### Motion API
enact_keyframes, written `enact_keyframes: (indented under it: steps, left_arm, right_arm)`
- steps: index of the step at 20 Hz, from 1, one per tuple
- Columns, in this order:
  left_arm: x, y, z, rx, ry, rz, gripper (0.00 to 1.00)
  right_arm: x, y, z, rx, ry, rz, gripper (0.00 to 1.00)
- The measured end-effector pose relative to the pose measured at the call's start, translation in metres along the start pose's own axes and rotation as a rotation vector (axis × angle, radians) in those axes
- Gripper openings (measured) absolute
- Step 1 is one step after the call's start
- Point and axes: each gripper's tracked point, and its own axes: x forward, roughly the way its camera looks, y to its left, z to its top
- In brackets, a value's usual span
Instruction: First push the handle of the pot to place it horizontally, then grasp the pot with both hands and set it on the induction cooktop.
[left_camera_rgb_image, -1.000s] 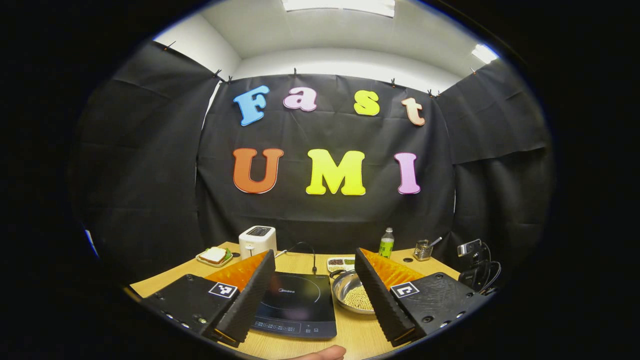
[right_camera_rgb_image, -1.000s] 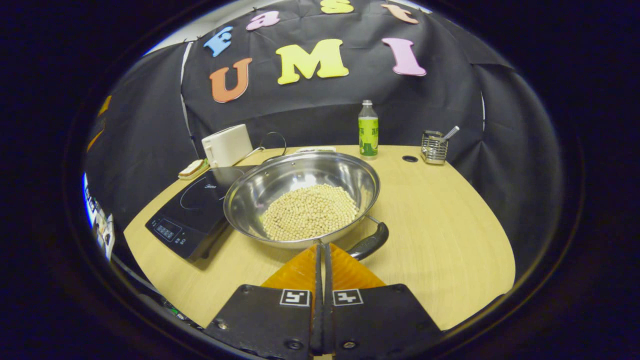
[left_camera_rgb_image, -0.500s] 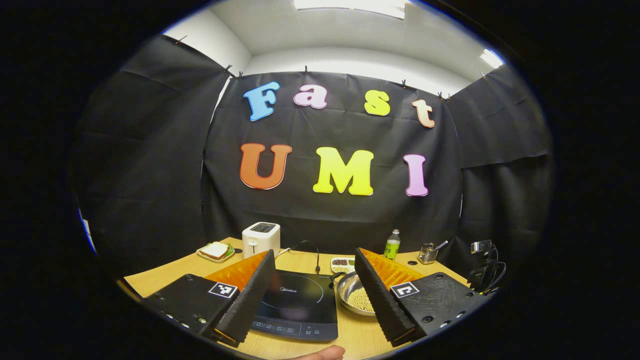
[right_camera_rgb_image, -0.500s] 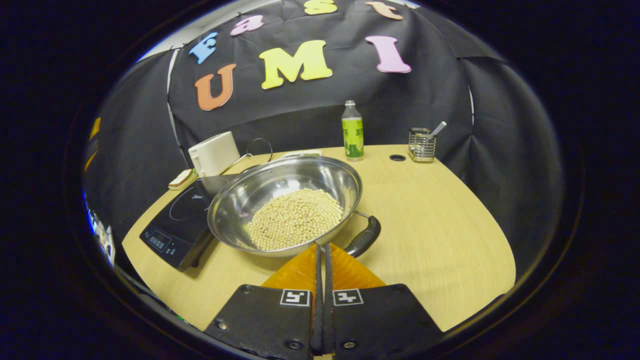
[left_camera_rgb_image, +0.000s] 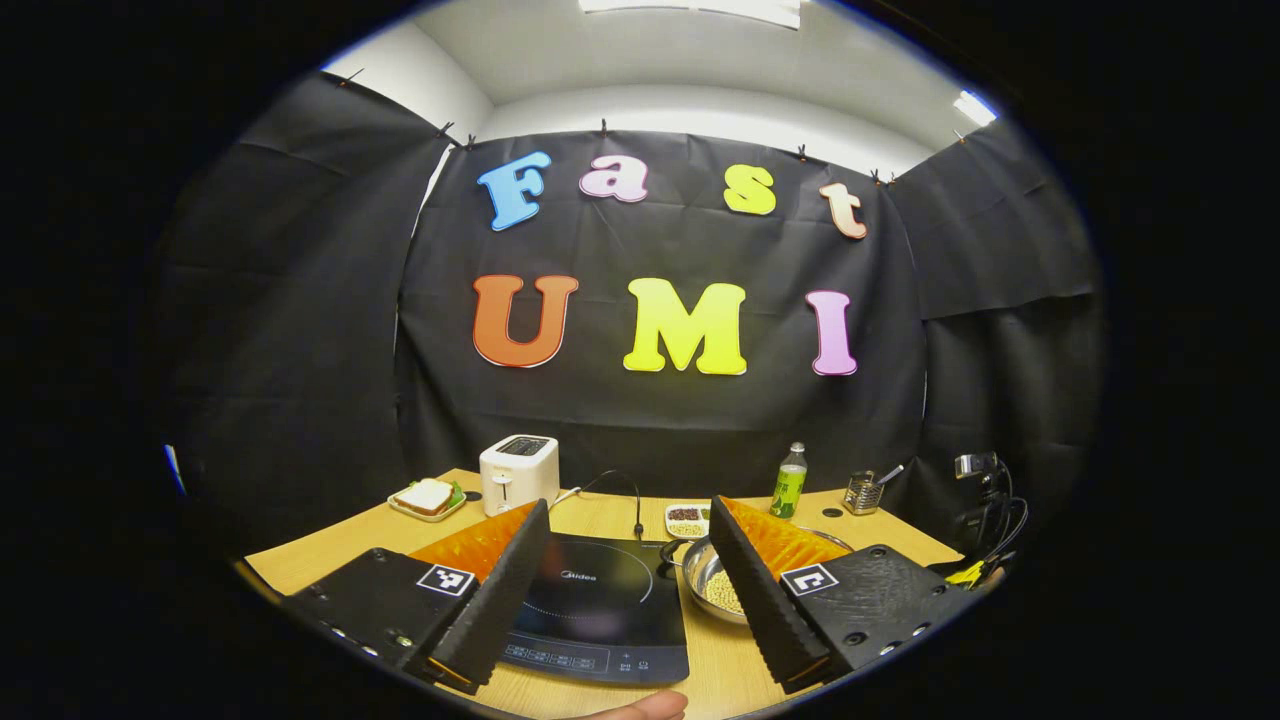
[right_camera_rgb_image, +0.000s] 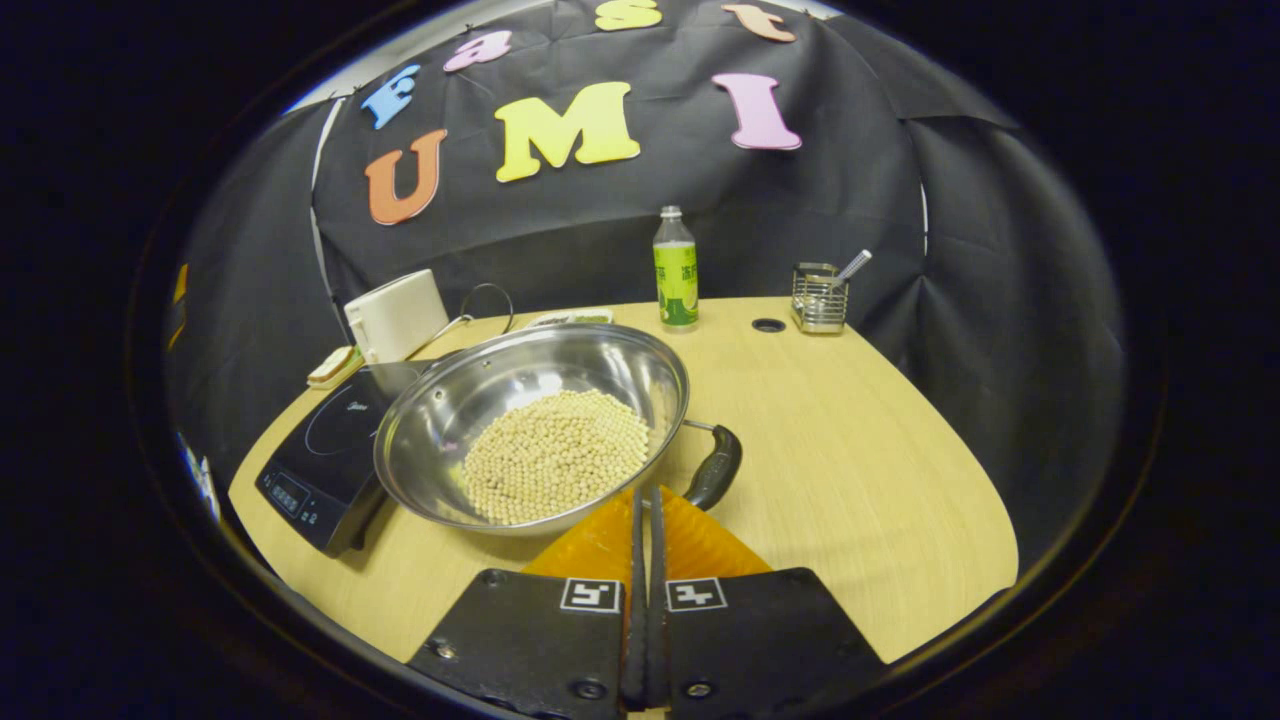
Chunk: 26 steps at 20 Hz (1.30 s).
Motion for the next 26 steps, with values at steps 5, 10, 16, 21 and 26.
enact_keyframes:
  steps: [5, 10, 16, 21, 26]
  left_arm:
    - [0.022, -0.007, -0.013, -0.03, 0.03, -0.028, 0.95]
    - [0.051, -0.015, -0.008, -0.048, 0.041, -0.049, 0.95]
    - [0.085, -0.026, -0.006, -0.039, 0.072, -0.032, 0.94]
    - [0.11, -0.041, -0.008, -0.02, 0.105, -0.034, 0.94]
    - [0.134, -0.049, -0.029, -0.012, 0.181, -0.035, 0.94]
  right_arm:
    - [0.012, -0.001, 0.004, -0.017, 0.026, 0.007, 0.04]
    - [0.027, -0.018, 0.02, -0.041, 0.017, -0.027, 0.02]
    - [0.05, -0.036, 0.036, -0.015, 0.038, -0.007, 0.04]
    - [0.067, -0.048, 0.043, -0.019, 0.054, -0.005, 0.04]
    - [0.069, -0.051, 0.051, 0.009, 0.069, 0.033, 0.04]
